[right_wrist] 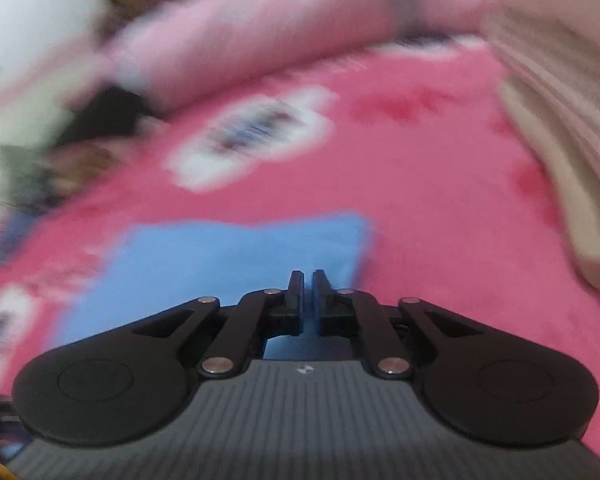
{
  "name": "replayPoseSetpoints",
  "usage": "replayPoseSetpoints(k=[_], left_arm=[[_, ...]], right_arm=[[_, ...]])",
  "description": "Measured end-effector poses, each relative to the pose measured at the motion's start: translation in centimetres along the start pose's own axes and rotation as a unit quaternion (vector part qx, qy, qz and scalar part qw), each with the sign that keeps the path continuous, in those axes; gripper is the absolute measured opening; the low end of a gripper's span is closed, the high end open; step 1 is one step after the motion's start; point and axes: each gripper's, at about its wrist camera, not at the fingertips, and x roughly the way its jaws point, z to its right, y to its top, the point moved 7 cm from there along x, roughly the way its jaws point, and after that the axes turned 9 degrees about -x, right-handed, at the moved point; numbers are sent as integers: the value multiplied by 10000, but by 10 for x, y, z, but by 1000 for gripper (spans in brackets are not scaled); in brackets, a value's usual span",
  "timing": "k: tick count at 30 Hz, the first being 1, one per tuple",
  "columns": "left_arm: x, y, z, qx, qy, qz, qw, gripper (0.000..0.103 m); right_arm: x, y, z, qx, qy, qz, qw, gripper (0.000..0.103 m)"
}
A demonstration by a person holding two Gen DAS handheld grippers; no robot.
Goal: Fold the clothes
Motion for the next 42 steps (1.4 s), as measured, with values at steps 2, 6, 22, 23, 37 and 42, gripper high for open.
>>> replayPoseSetpoints(k=[2,6,22,23,37,42], left_arm=[[-1,0,1,13,28,-13,10000,74],[-1,0,1,30,44,-27,10000,74],[-17,13,11,249,642,179,9975,75],[-16,13,13,222,643,161,9976,75],[-40,-23,27,121,864,141,9961,75],[-49,-34,33,-24,855,164,9962,75]], right_arm=[[-12,1,19,476,-427,216,9977,6],[-60,2,-1,294,-263,686,9969,6],[-169,-74,-59,267,-205,1178,9925,13],[-162,-82,-71,72,-134,1066,9942,13],[-203,-123,-98,-35,-516,1496,9874,13],[-149,-114,-157,-657,375,1217,9897,13]])
